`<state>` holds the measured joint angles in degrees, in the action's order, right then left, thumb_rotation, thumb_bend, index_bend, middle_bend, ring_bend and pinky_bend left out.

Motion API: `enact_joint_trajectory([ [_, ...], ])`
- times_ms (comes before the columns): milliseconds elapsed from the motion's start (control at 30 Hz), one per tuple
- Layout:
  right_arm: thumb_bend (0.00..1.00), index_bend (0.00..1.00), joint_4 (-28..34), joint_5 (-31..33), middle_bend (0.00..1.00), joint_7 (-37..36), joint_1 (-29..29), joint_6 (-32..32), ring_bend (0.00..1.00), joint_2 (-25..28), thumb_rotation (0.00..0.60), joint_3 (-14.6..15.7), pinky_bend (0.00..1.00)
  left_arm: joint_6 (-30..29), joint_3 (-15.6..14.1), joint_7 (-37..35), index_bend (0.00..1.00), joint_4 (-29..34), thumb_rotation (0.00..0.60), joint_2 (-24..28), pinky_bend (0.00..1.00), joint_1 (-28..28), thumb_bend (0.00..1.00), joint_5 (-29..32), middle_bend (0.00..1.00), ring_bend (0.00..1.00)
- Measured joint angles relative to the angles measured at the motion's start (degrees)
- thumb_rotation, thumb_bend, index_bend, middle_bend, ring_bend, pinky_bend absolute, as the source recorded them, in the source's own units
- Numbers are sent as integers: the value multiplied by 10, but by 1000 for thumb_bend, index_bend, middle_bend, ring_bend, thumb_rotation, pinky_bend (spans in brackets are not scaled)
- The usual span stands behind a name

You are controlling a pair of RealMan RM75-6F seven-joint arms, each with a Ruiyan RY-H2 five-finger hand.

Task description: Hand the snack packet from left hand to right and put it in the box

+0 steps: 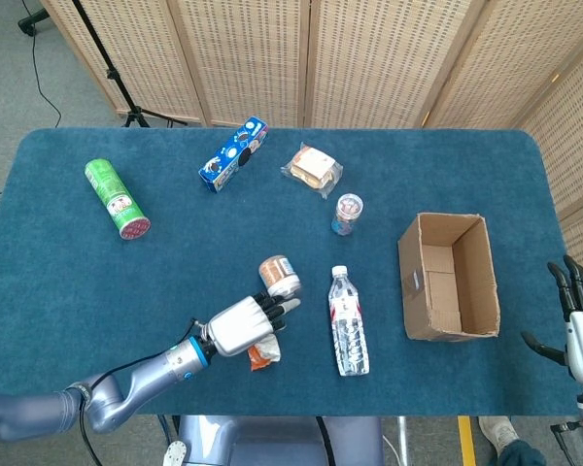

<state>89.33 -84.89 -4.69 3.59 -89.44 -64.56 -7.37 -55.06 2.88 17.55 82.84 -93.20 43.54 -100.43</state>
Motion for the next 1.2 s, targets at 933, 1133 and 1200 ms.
enact_joint_trajectory([
  [933, 0, 0, -15, -125, 0, 23, 21, -11, 0, -13, 600, 41, 0, -302, 12, -77, 0, 137, 600, 290, 0, -302, 0, 270, 0, 0],
  [1133, 0, 0, -8, -202, 0, 41, 57, 12, 0, -12, 600, 57, 0, -283, 14, -147, 0, 125, 600, 322, 0, -323, 0, 283, 0, 0],
  [1200, 0, 0, 6, -235, 0, 61, 81, 29, 0, -9, 600, 57, 0, -282, 15, -168, 0, 123, 600, 332, 0, -328, 0, 277, 0, 0],
])
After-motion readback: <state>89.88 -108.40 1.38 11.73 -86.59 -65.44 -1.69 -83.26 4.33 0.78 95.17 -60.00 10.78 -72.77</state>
